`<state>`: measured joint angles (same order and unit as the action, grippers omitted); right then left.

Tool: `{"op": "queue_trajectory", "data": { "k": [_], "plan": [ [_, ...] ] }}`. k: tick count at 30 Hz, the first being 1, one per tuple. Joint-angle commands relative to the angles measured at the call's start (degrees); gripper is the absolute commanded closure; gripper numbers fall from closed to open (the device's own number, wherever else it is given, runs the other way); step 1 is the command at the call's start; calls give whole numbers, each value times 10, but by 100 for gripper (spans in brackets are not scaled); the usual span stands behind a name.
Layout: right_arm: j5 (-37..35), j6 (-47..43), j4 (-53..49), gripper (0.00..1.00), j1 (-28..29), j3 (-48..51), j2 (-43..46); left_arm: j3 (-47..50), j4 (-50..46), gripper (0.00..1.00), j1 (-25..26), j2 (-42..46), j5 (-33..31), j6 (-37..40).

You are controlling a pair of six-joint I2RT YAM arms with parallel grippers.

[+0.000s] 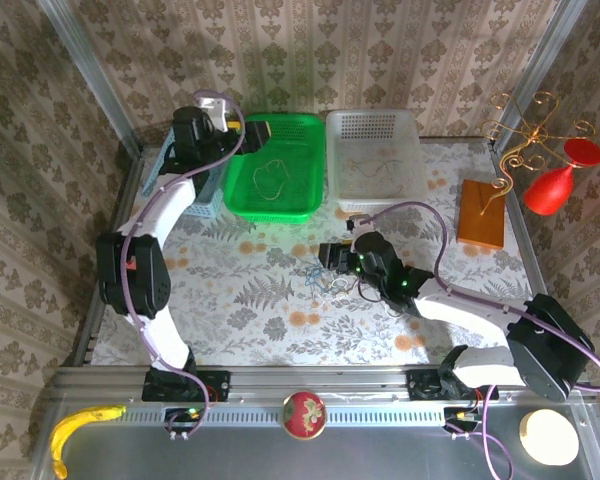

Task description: Untangle the cables

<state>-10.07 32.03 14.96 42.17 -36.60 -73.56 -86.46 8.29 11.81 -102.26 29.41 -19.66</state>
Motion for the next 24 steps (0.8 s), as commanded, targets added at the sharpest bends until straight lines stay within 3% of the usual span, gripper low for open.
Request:
{"op": "queue_trajectory", "data": {
  "k": [1,7,13,19,24],
  "plan": [
    [17,-15,-20,35,-5,-22,-19,21,6,0,-1,60,19,-6],
    [31,-13,-42,36,-16,-39,-34,115,15,0,14,132,24,-33],
    [39,12,-67,36,-49,-33,-24,229,-28,1,63,213,-23,-9],
    [65,42,-70,37,-93,-7,-4,320,-95,17,167,259,-120,34],
    [72,57,-76,37,-108,5,3,368,-102,27,240,241,-177,15]
  ]
}}
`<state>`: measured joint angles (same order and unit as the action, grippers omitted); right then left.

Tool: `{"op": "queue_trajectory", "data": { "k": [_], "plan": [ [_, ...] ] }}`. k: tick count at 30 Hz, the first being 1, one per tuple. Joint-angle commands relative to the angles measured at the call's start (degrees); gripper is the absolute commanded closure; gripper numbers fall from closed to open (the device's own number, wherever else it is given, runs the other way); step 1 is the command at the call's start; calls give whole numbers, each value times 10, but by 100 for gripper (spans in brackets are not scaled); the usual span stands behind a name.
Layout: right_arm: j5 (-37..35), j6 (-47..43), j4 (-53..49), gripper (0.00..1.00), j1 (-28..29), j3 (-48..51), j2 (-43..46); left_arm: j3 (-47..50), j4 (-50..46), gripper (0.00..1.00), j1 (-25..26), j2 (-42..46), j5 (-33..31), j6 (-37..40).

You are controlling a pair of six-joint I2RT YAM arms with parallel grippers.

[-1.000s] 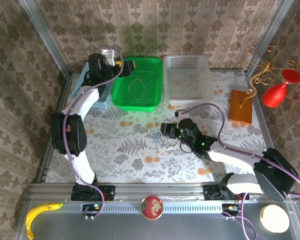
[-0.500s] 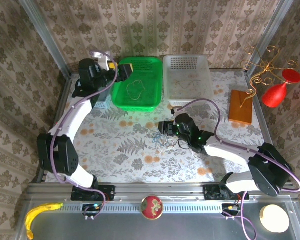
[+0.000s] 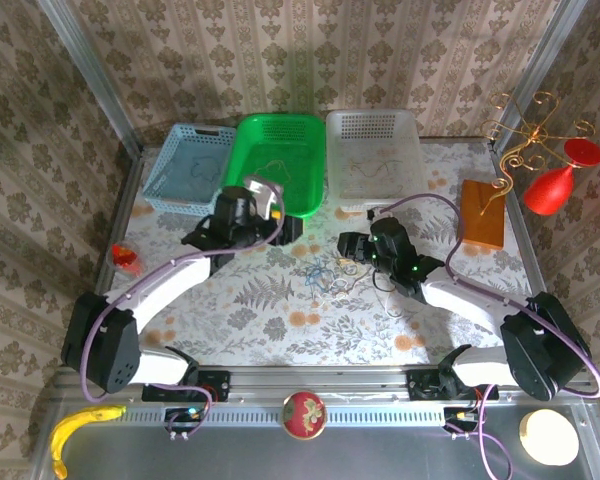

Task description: Untangle the cables

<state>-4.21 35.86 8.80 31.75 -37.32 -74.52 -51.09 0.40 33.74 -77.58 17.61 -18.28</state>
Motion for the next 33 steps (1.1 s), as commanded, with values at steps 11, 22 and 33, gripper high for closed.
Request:
{"op": "queue_trajectory", "data": {
  "k": [11,22,33],
  "plan": [
    [16,42,0,37,-6,46,24,-54,-66,48,93,-162,-99,1],
    [11,45,2,37,-8,61,34,-114,-74,59,108,-253,-102,-2],
    [13,46,9,37,-12,70,41,-139,-91,66,108,-290,-107,-10]
  ]
}}
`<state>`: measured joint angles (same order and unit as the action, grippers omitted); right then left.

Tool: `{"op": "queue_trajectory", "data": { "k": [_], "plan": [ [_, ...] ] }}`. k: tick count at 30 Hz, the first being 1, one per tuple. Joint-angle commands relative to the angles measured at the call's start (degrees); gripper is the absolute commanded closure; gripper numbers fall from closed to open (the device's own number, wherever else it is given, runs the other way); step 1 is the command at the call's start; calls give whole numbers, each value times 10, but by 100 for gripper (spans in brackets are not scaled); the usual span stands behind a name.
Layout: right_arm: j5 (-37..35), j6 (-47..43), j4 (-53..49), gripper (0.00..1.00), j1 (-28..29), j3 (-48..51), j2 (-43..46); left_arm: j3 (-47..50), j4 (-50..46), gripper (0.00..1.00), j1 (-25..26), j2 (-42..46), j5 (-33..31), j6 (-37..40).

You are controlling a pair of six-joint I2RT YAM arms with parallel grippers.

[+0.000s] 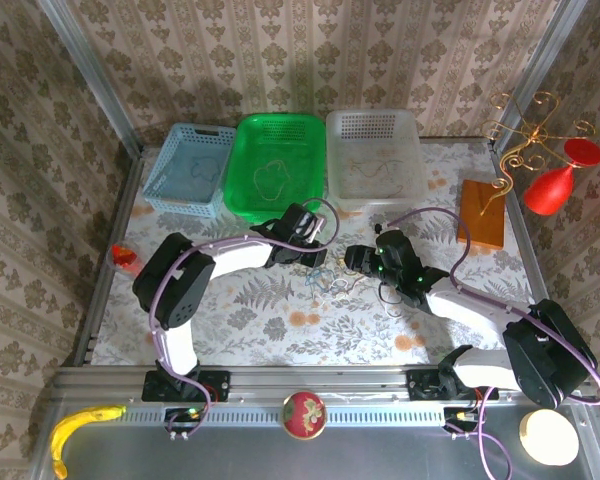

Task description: Untangle the cables

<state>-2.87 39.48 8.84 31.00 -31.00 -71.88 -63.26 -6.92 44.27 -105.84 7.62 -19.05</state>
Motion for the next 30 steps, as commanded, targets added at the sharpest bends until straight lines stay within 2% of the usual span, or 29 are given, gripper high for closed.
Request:
{"op": "queue_trajectory", "data": {
  "k": [1,11,14,18,19,28,30],
  "plan": [
    [0,10,8,37,-4,6,14,-18,-18,67,3,-9,-7,-2],
    [3,8,9,37,-7,8,17,-31,-14,73,2,-24,-3,1],
    [3,7,7,37,-7,8,19,-36,-15,81,2,-27,-3,3],
    [7,5,9,37,-7,8,20,-38,-18,99,2,-24,1,9],
    [9,3,10,37,-8,8,20,-38,-20,100,2,-19,1,12],
    [29,-12,29,37,-8,1,11,-21,-35,100,-7,62,3,26],
    [32,-11,31,37,-8,-2,7,-18,-40,89,-10,71,3,27]
  ]
}}
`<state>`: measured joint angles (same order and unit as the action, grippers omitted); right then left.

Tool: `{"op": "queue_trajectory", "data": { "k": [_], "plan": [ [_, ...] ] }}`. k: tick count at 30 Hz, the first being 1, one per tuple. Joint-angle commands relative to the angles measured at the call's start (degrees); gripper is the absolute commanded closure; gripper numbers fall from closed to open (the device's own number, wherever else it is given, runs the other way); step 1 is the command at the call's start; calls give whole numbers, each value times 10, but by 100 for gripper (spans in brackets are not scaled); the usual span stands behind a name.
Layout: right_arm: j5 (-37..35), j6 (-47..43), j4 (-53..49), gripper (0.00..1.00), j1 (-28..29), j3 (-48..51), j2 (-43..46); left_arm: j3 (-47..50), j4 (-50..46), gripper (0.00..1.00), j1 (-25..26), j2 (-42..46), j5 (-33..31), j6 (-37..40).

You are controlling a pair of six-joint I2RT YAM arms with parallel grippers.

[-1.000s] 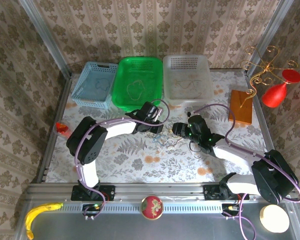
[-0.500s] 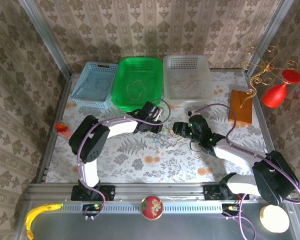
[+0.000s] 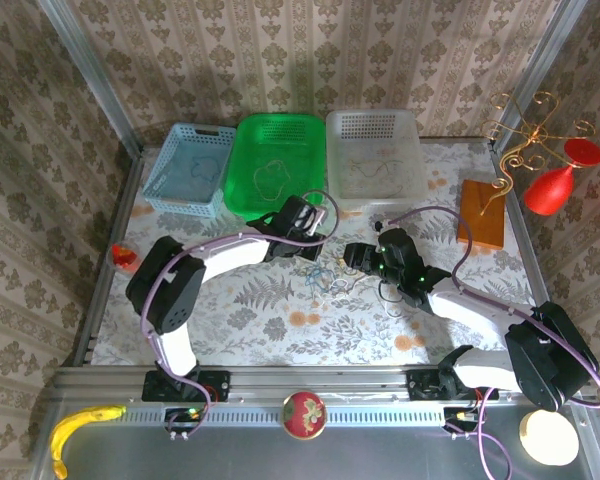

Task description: Untangle the cables

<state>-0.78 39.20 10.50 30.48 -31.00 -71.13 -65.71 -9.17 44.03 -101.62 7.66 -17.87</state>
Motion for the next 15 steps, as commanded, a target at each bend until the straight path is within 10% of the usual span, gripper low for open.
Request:
{"op": "queue_trajectory", "data": {
  "k": [1,6,15],
  "plan": [
    [11,-9,16,37,-2,-3,-2,9,-17,80,-9,32,4,14],
    [12,-6,18,37,-2,-4,-5,12,-19,58,-12,14,23,5],
    [8,-6,18,37,-2,1,-1,0,-26,58,-11,-43,40,-2]
  ]
}}
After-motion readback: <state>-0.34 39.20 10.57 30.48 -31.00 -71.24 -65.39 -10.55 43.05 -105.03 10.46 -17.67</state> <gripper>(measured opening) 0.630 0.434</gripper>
